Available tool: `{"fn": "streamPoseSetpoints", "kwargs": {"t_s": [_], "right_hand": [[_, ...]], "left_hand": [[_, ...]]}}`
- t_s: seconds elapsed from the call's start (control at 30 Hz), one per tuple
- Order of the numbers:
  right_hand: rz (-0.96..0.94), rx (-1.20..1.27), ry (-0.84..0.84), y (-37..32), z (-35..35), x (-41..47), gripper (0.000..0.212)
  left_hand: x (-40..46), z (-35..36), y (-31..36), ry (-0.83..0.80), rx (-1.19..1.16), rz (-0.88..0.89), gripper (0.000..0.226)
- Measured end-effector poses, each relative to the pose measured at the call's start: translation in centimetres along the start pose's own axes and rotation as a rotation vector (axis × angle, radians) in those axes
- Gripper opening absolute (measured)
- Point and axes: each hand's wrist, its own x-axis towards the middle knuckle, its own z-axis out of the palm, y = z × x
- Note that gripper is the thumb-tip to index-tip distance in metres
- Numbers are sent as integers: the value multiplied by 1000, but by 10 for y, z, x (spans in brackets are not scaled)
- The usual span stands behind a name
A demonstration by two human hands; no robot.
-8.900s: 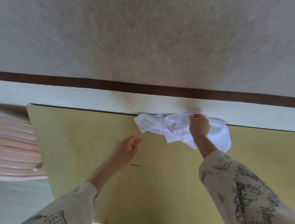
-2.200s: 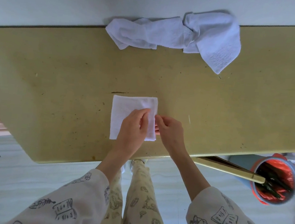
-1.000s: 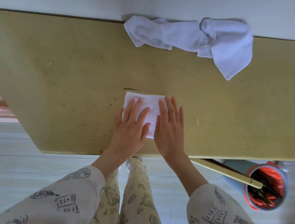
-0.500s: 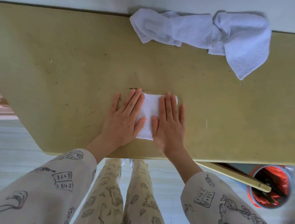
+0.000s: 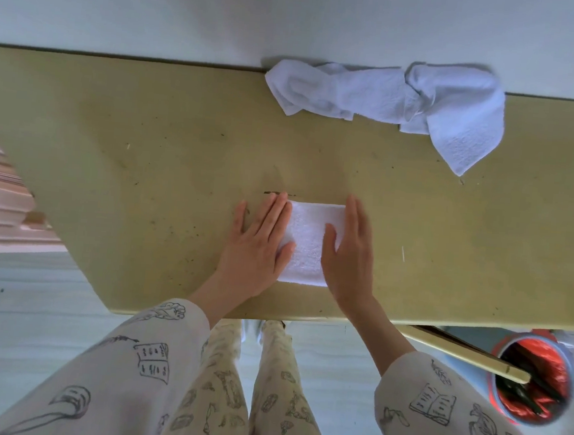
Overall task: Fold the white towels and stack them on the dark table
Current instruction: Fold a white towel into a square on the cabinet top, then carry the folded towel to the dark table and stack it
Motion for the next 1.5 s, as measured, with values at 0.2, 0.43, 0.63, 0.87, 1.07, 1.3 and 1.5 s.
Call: {"fn": "streamPoseSetpoints", "kwargs": {"t_s": [0.2, 0.43, 0.63, 0.87, 1.07, 1.3, 1.5], "right_hand": [[511, 5, -152, -16, -6, 27, 48], [641, -173, -294, -19, 3, 24, 45], [598, -71, -296, -26, 2, 14, 38], [152, 1, -564, -46, -34, 9, 25], [-346, -124, -740, -99, -54, -5, 37], [-752, -79, -906, -203, -51, -88, 29], [-1110, 26, -1063, -285, -34, -234, 42]], "left_hand": [[-7, 0, 3, -16, -34, -36, 60], [-34, 0, 14, -43, -82, -123, 60], [-40, -15, 2, -132, -200, -89, 58], [-63, -52, -11, 0, -543, -358, 62], [-154, -88, -11, 309, -677, -733, 44], [-293, -120, 14, 653, -654, -1117, 37], [-442, -137, 48, 1013, -668, -1428, 26]]}}
